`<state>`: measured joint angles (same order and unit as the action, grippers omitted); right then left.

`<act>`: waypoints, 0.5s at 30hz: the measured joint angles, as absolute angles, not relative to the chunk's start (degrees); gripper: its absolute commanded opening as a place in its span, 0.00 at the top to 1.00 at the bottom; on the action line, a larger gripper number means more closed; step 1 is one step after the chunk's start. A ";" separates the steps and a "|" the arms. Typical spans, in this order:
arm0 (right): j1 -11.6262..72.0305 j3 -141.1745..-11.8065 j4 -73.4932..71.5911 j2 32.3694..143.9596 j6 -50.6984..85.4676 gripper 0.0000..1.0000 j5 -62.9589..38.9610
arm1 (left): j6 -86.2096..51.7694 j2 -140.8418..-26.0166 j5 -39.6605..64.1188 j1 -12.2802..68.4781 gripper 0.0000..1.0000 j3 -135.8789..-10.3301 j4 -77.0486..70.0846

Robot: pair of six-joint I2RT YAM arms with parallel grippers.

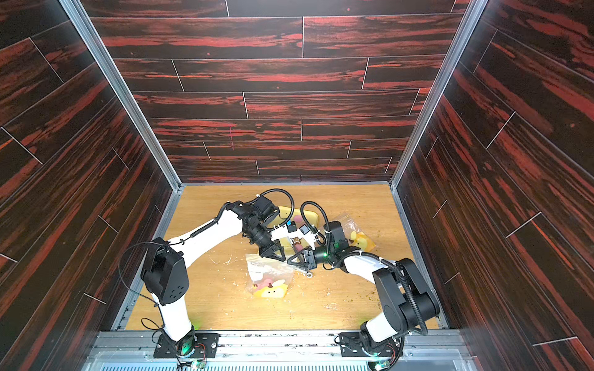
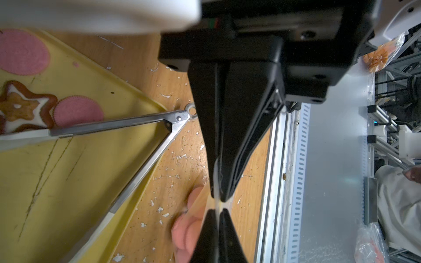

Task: Put the cookies into a resealable bag to prevent moisture
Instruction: Close the ziploc bag at the center of the board.

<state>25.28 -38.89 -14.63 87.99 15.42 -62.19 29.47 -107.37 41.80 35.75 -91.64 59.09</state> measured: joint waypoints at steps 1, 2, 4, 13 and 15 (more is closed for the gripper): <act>25.28 -38.89 -14.68 87.99 15.55 1.00 -62.15 | 29.50 -107.37 41.60 35.75 0.75 -91.64 59.18; 25.28 -38.92 -14.66 87.99 15.70 1.00 -62.06 | 29.36 -107.37 41.43 35.77 0.74 -91.64 59.31; 25.23 -38.89 -14.59 87.99 15.97 1.00 -61.84 | 29.34 -107.37 40.84 35.79 0.74 -91.64 59.40; 24.88 -38.92 -16.01 88.01 16.05 1.00 -62.13 | 28.88 -107.37 36.64 35.79 0.88 -90.80 60.29; 24.86 -38.92 -16.32 88.01 16.05 1.00 -62.11 | 28.88 -107.33 35.90 35.79 0.94 -90.80 60.49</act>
